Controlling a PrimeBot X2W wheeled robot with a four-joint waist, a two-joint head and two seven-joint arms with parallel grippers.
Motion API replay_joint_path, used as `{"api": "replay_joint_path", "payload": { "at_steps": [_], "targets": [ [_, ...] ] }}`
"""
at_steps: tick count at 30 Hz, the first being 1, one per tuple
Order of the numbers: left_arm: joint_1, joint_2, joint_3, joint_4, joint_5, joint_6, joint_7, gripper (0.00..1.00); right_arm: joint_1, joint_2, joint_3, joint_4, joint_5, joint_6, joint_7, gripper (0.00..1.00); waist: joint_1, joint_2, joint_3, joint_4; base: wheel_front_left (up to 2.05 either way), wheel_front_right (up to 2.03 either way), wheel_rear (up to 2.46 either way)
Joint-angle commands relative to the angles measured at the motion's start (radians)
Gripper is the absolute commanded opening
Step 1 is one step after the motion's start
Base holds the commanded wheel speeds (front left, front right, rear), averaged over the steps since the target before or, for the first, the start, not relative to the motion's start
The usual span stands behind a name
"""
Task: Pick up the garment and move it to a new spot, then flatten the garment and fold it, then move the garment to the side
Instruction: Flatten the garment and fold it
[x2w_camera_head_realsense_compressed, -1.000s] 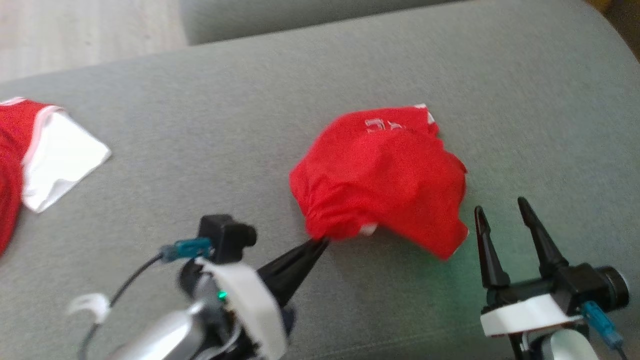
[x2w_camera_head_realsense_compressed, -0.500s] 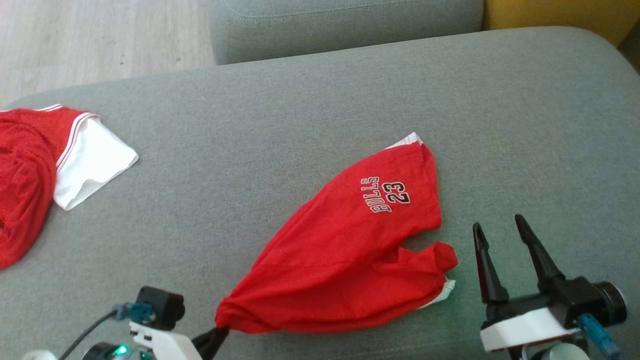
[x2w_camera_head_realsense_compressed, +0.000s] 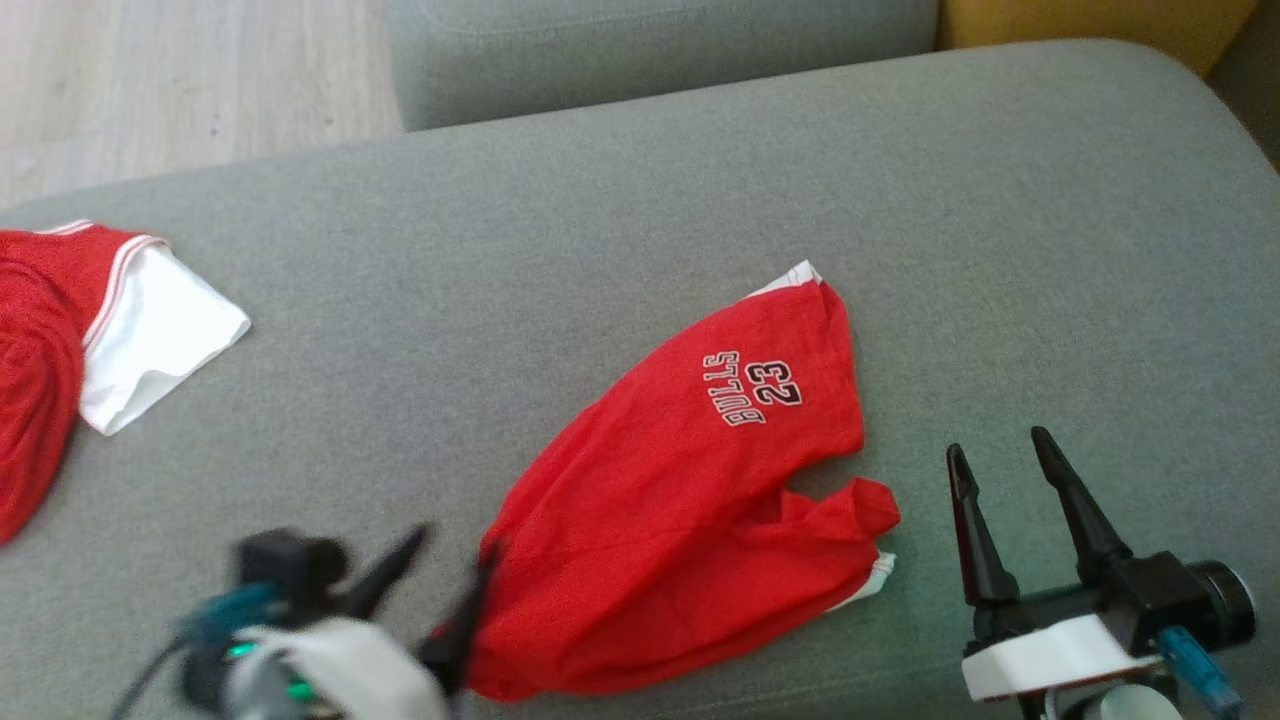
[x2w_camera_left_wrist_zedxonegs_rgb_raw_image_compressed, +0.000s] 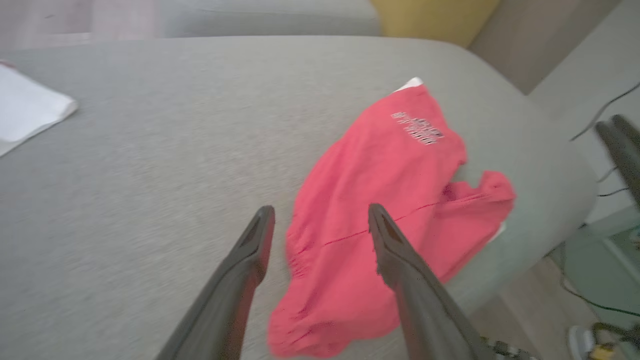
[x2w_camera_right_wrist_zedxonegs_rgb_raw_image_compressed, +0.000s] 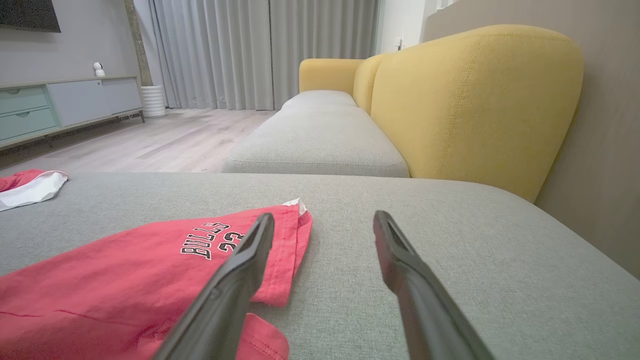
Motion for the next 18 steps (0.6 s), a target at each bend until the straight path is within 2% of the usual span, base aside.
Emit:
{"api": "replay_joint_path", "payload": {
  "at_steps": [1, 4, 7, 9, 13, 16, 17, 18],
  "targets": [
    [-0.093, -0.005, 0.016, -0.026, 0.013, -0.022, 0.001, 1.0, -0.02, -0.019, 0.026, -0.034, -0.001, -0.001, -0.011, 1.0, 0.0001, 0.0, 0.01, -0.004, 0.0, 0.0, 0.0],
    [-0.176, -0.103, -0.059, 0.033, 0.041, -0.081, 0.018, 1.0, -0.038, -0.021, 0.038, -0.032, 0.0, -0.001, -0.011, 1.0, 0.0001, 0.0, 0.026, -0.018, 0.0, 0.0, 0.0],
    [-0.249, -0.213, -0.134, 0.143, 0.064, -0.132, 0.034, 1.0, -0.052, -0.023, 0.044, -0.033, 0.0, -0.001, -0.011, 1.0, 0.0001, 0.0, 0.043, -0.036, 0.0, 0.0, 0.0],
    [-0.294, -0.265, -0.173, 0.238, 0.087, -0.156, 0.045, 1.0, -0.058, -0.024, 0.047, -0.032, -0.001, -0.001, -0.011, 1.0, 0.0001, 0.0, 0.054, -0.05, 0.0, 0.0, 0.0],
    [-0.36, -0.329, -0.205, 0.416, 0.118, -0.179, 0.048, 1.0, -0.067, -0.023, 0.048, -0.03, 0.0, -0.001, -0.011, 1.0, 0.0001, 0.0, 0.071, -0.08, 0.0, 0.0, 0.0],
    [-0.388, -0.357, -0.216, 0.507, 0.118, -0.206, 0.045, 1.0, -0.068, -0.023, 0.046, -0.028, 0.001, -0.001, -0.011, 1.0, 0.0001, 0.0, 0.081, -0.099, 0.0, 0.0, 0.0],
    [-0.397, -0.36, -0.225, 0.533, 0.121, -0.218, 0.05, 0.75, -0.069, -0.022, 0.046, -0.028, 0.002, -0.001, -0.011, 1.0, 0.0001, 0.0, 0.084, -0.105, 0.0, 0.0, 0.0],
    [-0.404, -0.365, -0.23, 0.555, 0.117, -0.23, 0.054, 0.42, -0.071, -0.022, 0.046, -0.028, 0.002, -0.001, -0.011, 1.0, 0.0001, 0.0, 0.088, -0.109, 0.0, 0.0, 0.0]
  ]
}}
